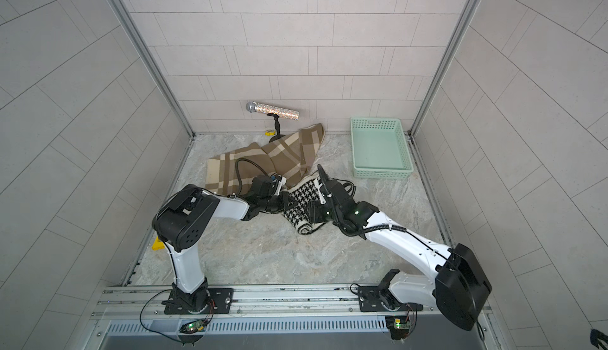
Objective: Roll up the scarf and place it into the basket
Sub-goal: Roll the scarf at the center of the board.
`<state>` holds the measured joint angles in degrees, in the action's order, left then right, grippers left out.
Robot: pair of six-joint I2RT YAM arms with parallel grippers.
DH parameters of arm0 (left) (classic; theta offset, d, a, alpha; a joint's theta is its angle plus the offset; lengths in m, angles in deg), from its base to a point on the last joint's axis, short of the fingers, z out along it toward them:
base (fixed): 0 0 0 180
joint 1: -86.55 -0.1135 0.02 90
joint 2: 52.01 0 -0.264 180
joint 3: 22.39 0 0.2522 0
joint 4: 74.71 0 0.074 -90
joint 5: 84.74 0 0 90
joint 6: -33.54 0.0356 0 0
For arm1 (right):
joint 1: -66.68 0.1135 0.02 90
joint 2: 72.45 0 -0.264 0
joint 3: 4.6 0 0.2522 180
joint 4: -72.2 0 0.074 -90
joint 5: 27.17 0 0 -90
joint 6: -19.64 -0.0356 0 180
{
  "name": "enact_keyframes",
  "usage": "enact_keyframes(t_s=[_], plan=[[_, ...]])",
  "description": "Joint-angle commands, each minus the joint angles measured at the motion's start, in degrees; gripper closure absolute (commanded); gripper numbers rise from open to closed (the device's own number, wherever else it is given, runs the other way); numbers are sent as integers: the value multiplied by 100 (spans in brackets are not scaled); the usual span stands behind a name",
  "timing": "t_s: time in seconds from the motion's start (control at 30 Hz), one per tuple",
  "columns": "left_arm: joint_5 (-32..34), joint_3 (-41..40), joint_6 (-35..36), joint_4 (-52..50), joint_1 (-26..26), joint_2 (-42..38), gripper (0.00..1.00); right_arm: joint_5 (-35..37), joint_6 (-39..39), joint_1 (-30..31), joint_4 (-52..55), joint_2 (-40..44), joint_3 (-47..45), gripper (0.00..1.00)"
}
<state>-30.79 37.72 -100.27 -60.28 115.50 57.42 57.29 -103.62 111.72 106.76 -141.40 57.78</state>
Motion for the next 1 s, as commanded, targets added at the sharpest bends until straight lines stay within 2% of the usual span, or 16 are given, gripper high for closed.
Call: enact_keyframes(t_s=[0.0, 0.1, 0.3, 0.43, 0.57, 0.6, 0.63, 0.67, 0.77, 0.8, 0.97], plan=[[126, -164, -94, -138, -3, 339, 100, 2306, 1074, 1055, 1495, -150, 316, 37], [125, -136, -85, -205, 1, 332, 100, 3185, 1095, 1857, 1690, -587, 605, 37], [115, -29, -31, -427, -3, 334, 100, 4286, 1095, 2665, 1895, -1791, 1178, 37], [107, -12, -17, -479, -3, 333, 100, 4797, 1095, 2833, 2009, -2604, 1549, 37], [75, -1, -25, -481, 1, 359, 100, 4875, 1095, 2827, 1750, -3130, 1591, 37], [57, 9, -31, -481, -3, 365, 100, 4872, 1813, 2813, 1662, -3220, 1561, 30], [35, 14, -40, -494, -3, 368, 100, 4878, 2059, 2801, 1580, -3309, 1533, 23], [29, 25, -44, -497, -3, 368, 100, 4870, 2093, 2775, 1494, -3407, 1514, 24], [-20, 67, -70, -522, -3, 363, 100, 4885, 2096, 2615, 1337, -3727, 1467, 28], [-40, 74, -74, -533, 0, 362, 100, 4893, 2087, 2563, 1289, -3823, 1444, 32], [-152, 53, -233, -537, -37, 132, 100, 4509, 1926, 2299, 1164, -3952, 1293, 66]])
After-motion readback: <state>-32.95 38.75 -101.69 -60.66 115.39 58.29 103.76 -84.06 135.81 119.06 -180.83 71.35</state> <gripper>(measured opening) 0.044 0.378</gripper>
